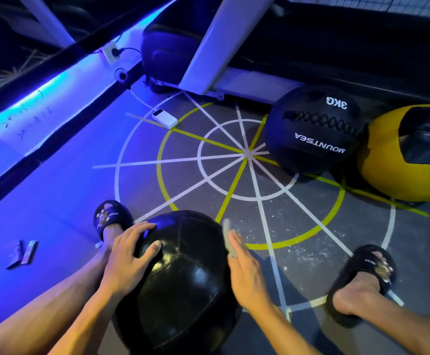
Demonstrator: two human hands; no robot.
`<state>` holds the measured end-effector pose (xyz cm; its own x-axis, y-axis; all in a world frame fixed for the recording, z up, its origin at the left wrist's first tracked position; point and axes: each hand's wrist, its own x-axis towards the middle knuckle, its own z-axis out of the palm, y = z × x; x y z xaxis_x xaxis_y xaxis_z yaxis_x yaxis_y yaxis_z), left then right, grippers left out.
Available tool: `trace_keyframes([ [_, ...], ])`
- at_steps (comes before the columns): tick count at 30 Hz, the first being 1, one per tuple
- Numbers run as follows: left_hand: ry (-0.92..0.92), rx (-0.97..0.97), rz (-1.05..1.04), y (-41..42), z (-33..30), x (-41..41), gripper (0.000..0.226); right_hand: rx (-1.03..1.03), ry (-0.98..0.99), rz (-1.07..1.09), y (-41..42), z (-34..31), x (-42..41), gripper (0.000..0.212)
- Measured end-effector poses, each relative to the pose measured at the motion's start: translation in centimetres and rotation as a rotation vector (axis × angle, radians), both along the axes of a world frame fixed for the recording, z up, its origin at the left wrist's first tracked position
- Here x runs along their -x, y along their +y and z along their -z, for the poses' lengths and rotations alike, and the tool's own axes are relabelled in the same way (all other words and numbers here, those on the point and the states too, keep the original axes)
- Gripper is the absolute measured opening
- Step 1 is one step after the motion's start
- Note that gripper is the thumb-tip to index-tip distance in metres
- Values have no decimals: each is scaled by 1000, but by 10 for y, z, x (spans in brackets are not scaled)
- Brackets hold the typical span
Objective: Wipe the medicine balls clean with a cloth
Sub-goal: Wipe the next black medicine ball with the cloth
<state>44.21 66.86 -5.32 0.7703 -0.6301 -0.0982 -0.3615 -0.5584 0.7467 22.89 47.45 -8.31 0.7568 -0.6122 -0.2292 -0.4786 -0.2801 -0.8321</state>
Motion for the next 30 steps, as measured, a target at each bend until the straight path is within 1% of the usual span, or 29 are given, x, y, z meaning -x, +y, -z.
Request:
trace_keyframes([
  [1, 5, -8, -1, -1, -2, 2, 39, -78, 25, 90, -5, 9, 7, 55],
  [3, 30, -21, -2, -4, -7, 3, 41, -230, 57, 197, -10, 27, 16, 50],
  [5, 69, -32, -27, -7, -15, 8, 48, -415, 67, 353, -10, 45, 24, 41],
  [6, 86, -39, -62, -8, -17, 10, 57, -523, 82, 453, -8, 54, 29, 34],
  [7, 117, -55, -109, -7, -19, 11, 70, -612, 104, 545, -5, 60, 32, 27],
  [8, 165, -77, -154, -6, -20, 12, 87, -687, 129, 626, -2, 63, 34, 27],
  [9, 227, -107, -193, -5, -22, 13, 102, -746, 154, 687, 2, 67, 35, 32],
  [10, 274, -128, -219, -3, -22, 14, 112, -784, 168, 732, 3, 69, 34, 37],
  [11, 312, -133, -245, -1, -23, 14, 116, -795, 171, 764, 5, 71, 33, 39],
  [12, 333, -125, -266, -1, -25, 15, 116, -790, 167, 789, 7, 72, 30, 41],
  [14, 356, -110, -296, 1, -29, 18, 108, -789, 135, 816, 12, 66, 27, 40],
  [16, 385, -69, -336, 7, -31, 16, 102, -758, 53, 786, 12, 47, 23, 35],
  [18, 416, 43, -373, 19, -31, 14, 95, -655, -94, 700, 0, 22, 19, 33],
  [21, 510, 226, -407, 28, -36, 16, 70, -447, -239, 475, -18, -22, 7, 38],
  [23, 528, 247, -396, 26, -39, 23, 54, -374, -292, 367, -24, -41, -1, 42],
  [25, 551, 148, -356, 25, -34, 26, 59, -312, -257, 280, -22, -44, -2, 39],
  [26, 568, 101, -322, 24, -32, 27, 65, -284, -220, 236, -19, -43, 1, 43],
  [27, 585, 83, -298, 23, -31, 28, 74, -252, -192, 194, -16, -36, 6, 50],
  [28, 572, 82, -291, 23, -28, 28, 87, -223, -154, 167, -14, -32, 11, 53],
  [29, 515, 71, -297, 22, -27, 28, 104, -200, -136, 161, -11, -28, 14, 53],
  [30, 435, 36, -285, 21, -27, 29, 115, -183, -113, 164, -8, -26, 17, 50],
])
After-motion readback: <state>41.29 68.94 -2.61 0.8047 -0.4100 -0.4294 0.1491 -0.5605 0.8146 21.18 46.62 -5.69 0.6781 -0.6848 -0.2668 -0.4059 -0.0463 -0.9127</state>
